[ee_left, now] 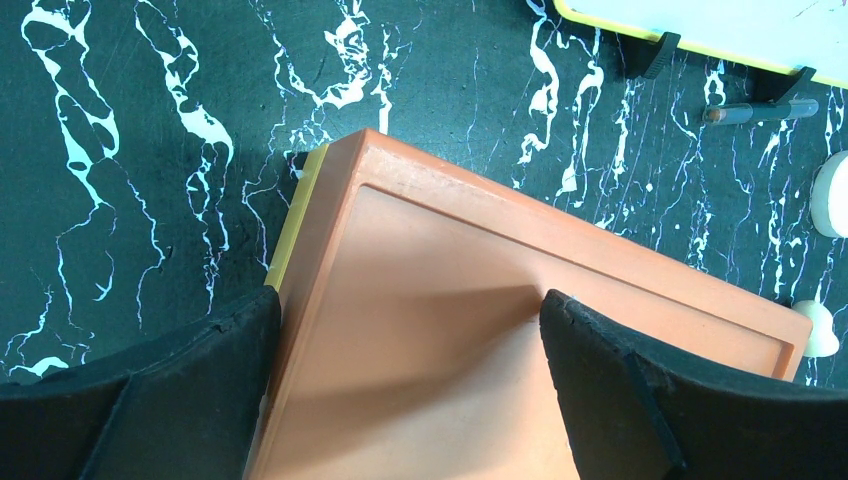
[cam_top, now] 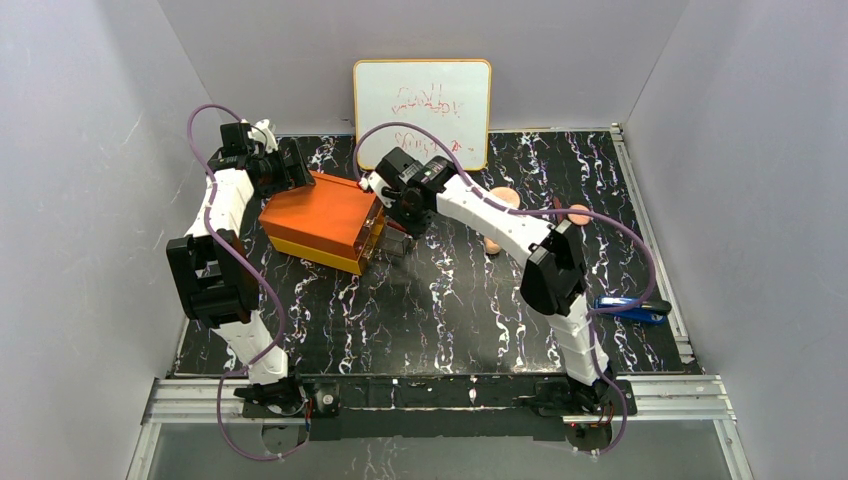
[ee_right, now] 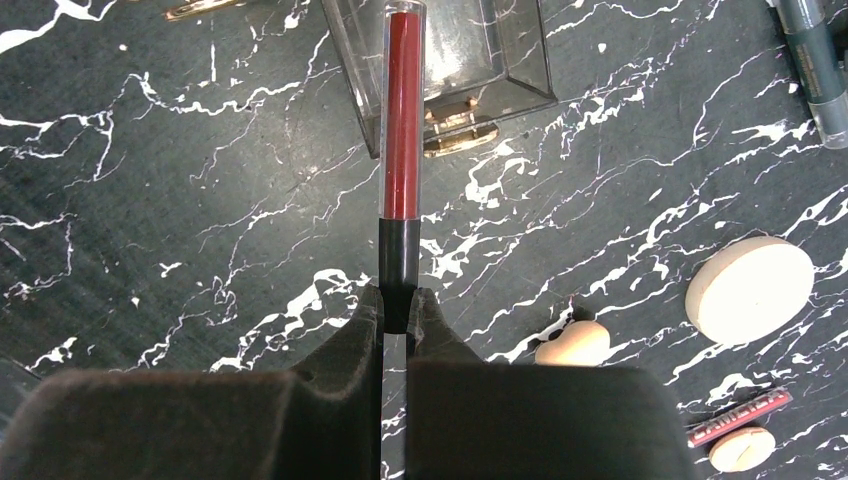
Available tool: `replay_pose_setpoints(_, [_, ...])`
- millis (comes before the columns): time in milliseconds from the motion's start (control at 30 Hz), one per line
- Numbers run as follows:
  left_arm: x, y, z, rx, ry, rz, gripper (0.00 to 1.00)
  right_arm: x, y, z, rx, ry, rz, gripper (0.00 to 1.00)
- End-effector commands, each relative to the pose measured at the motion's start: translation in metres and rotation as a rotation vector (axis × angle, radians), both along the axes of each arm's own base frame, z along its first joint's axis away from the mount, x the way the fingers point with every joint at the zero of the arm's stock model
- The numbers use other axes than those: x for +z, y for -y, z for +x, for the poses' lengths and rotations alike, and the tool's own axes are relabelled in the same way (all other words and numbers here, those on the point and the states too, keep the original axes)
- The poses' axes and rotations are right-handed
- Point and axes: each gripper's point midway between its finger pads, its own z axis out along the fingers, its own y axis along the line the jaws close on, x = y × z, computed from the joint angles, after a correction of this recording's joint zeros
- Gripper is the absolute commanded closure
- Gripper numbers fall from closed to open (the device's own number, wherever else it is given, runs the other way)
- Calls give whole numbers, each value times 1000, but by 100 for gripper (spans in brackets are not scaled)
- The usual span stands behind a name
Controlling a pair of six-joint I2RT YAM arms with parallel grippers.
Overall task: Organize the makeup
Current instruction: Place the lipstick in the drawer.
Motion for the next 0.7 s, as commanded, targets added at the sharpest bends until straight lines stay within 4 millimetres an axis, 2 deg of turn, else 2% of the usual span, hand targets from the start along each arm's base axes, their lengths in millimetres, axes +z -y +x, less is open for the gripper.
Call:
replay_pose_setpoints(0, [-45, 9, -41, -39, -203, 6, 4, -1, -9, 13, -14, 42, 4, 99])
replay_pose_setpoints(233, [-48, 8, -42, -40, -209, 7, 4, -20, -12, 25, -24, 68, -24, 99])
replay_pose_setpoints(533, [-51, 6, -43, -37, -217, 13, 4, -25, -16, 41, -46, 133, -31, 99])
replay_pose_setpoints(567, [-51, 6, -43, -36, -215, 13, 4, -24, -16, 43, -51, 141, -35, 95])
replay_pose_setpoints(633, [-53, 6, -43, -36, -219, 14, 4, -24, -16, 45, -57, 150, -37, 72])
replay_pose_setpoints(667, [-53, 6, -43, -35, -219, 14, 4, -24, -15, 45, -58, 151, -40, 66])
